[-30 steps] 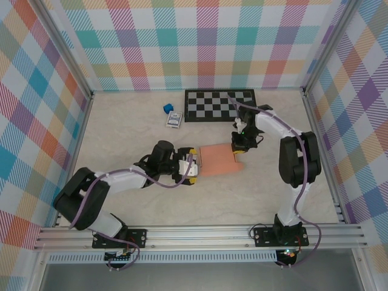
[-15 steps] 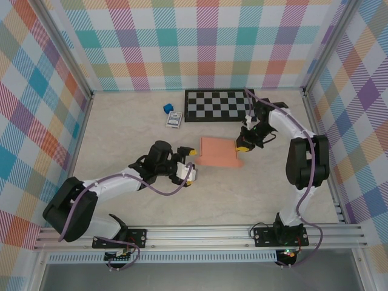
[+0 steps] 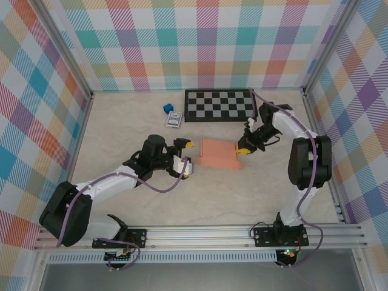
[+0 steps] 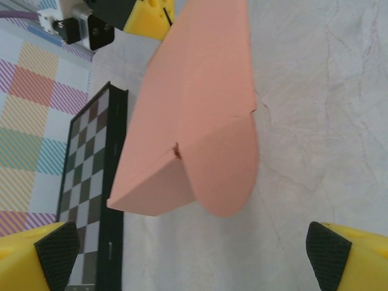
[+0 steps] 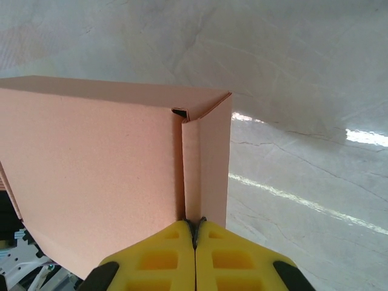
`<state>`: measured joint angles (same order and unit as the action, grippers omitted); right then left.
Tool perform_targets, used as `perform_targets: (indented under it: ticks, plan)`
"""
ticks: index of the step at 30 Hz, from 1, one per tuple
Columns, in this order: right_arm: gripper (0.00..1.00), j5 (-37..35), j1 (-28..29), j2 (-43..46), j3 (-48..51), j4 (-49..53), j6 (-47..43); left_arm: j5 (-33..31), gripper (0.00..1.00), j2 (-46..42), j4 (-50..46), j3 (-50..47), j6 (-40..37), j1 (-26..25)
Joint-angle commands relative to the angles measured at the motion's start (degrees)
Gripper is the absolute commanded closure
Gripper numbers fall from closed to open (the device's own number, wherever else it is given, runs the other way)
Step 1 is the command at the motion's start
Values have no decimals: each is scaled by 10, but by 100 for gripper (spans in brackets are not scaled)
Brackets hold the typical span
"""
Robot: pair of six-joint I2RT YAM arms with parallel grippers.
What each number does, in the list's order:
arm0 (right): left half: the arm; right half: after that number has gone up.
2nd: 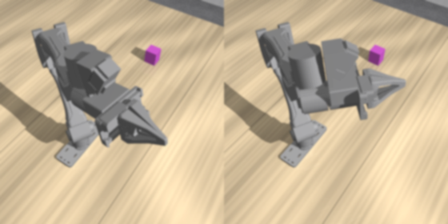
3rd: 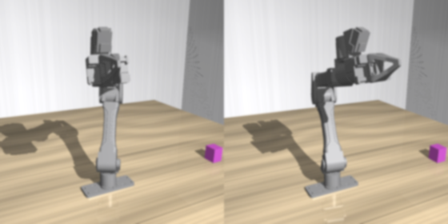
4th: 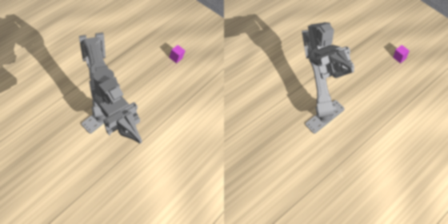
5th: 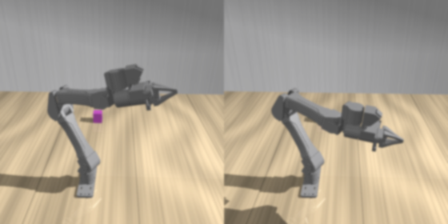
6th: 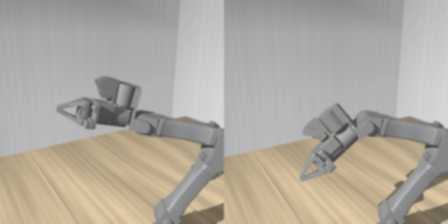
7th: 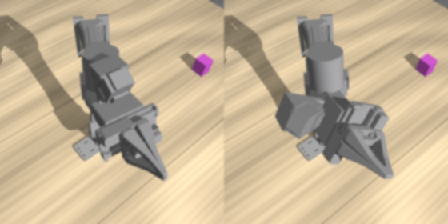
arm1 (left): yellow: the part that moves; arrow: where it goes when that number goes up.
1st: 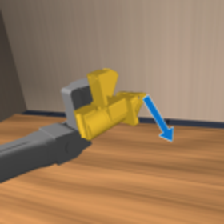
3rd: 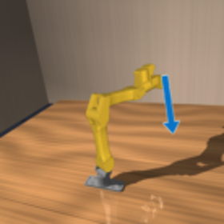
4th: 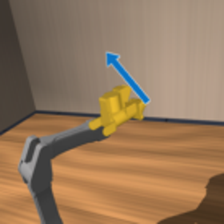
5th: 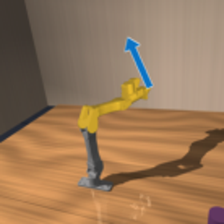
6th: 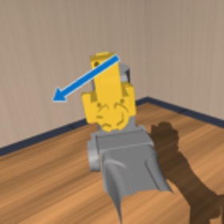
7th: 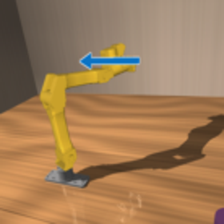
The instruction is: Fold the paper box
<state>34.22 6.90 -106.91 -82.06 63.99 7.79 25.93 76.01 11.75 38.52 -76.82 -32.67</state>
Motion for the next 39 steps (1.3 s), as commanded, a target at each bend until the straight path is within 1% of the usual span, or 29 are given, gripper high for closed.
perform_targets:
  ticks: [1, 6, 9, 10, 14, 18, 21, 24, 26, 27, 30, 31, 35, 39]
  plan:
    - [94, 30, 0, 13, 4, 20, -24, 19, 2, 5, -15, 2, -61, 8]
    - [94, 48, 0, 13, 15, 19, -36, 18, 3, 17, -22, 3, -119, 18]
    - [94, 51, 1, 9, 22, 21, -43, 29, 4, 21, 30, -5, -105, 17]
    - [95, 52, 1, 8, 22, 20, -44, 32, 5, 23, 39, -6, -112, 16]
    - [95, 57, 9, 5, 19, 24, -47, 41, 6, 32, 41, 4, -121, 1]
    - [95, 60, 14, 2, 19, 21, -45, 45, 7, 58, 22, 19, -139, -24]
    - [94, 6, 15, -2, 12, 36, -47, 27, 8, 76, 42, 7, -124, -32]
    - [86, -52, 21, 2, 8, 35, -45, 22, 8, 76, 84, -14, -69, -22]
    - [77, -105, 39, 13, 4, 22, -37, 18, 9, 64, 61, -20, -69, -21]
    - [74, -134, 52, 16, -1, 16, -36, 19, 9, 56, 45, -25, -72, -21]
    - [74, -196, 89, 7, -17, -9, -43, 21, 9, 38, 21, -39, -70, -22]
    - [74, -207, 98, -1, -23, -18, -48, 18, 9, 35, 16, -44, -71, -24]
    - [78, -214, 118, -33, -37, -55, -38, 9, 9, 40, 16, -54, -78, -32]
    - [79, -226, 130, -59, -48, -59, -39, 5, 10, 61, 15, -49, -84, -39]
